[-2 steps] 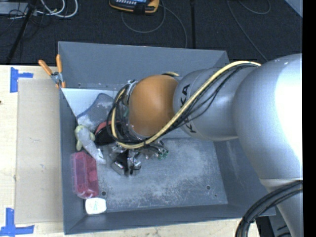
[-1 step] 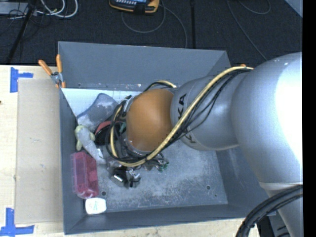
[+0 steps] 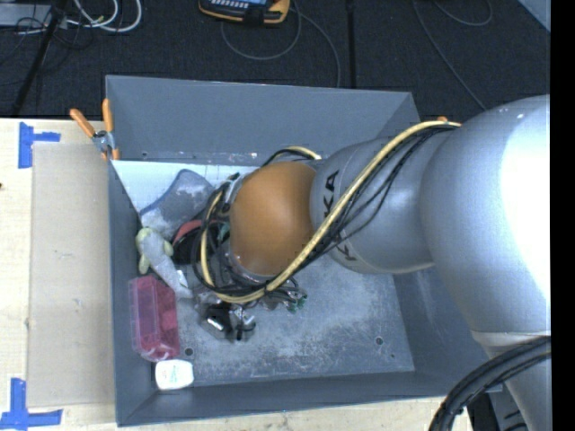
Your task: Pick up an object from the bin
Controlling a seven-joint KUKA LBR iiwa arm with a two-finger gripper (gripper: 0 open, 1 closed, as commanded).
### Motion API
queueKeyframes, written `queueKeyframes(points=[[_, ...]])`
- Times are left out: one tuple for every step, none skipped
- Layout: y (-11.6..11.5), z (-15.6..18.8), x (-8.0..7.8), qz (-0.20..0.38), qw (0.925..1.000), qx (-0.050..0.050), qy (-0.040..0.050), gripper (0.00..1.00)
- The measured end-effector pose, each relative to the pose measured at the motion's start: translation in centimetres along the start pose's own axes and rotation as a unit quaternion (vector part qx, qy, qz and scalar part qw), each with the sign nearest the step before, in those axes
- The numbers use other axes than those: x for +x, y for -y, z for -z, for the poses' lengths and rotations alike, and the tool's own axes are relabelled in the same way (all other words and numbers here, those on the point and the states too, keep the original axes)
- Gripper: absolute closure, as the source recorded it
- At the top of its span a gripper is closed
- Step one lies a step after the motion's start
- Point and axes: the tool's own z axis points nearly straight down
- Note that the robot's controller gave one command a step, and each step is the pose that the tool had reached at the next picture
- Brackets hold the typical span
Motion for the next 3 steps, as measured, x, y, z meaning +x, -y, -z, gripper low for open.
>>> queueKeyframes(points=[[-1.0, 4.0, 0.2, -0.003, 1.0000, -0.003, -0.0061, 1.00], [-0.7, 7.6, -0.4, 0.003, 1.0000, -0.001, -0.0006, 1.00], [-0.5, 6.6, -0.1, 0.007, 1.0000, -0.003, -0.0053, 1.00]])
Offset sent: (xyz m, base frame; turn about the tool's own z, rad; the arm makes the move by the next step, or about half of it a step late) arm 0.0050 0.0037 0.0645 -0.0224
